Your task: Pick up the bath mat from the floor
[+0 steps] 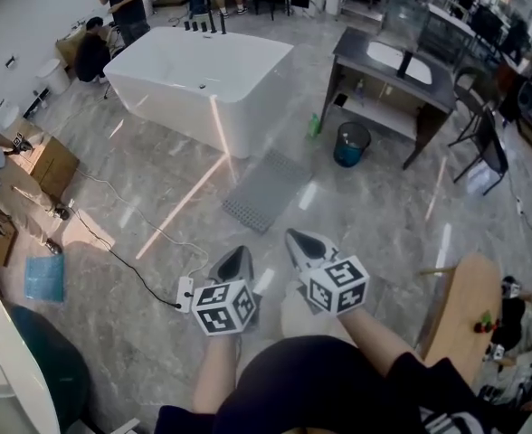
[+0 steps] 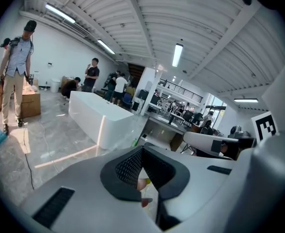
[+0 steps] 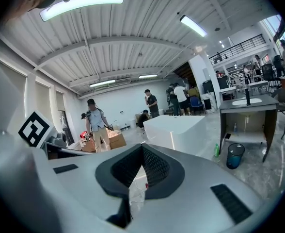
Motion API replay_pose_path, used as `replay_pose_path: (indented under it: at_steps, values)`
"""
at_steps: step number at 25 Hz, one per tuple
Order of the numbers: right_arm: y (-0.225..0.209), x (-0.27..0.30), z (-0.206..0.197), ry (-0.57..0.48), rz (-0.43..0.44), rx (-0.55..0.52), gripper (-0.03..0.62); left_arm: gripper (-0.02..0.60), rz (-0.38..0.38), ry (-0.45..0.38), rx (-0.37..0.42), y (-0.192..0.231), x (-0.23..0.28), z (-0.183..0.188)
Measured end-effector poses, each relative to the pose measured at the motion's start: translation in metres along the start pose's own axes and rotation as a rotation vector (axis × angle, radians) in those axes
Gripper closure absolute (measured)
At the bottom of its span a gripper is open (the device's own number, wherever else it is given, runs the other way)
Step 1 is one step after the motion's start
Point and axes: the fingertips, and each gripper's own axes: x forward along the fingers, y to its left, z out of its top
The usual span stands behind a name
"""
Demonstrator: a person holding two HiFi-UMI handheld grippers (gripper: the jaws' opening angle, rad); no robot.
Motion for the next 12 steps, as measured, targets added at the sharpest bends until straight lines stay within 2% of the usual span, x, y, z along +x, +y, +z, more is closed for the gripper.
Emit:
replay_pose_path:
  at_steps: [12]
  values:
    - [-0.080, 0.072, 0.041, 0.046, 0.097, -0.024, 0.583, 0.581, 0.112, -0.047, -0.090, 0.014, 0.089, 0.051]
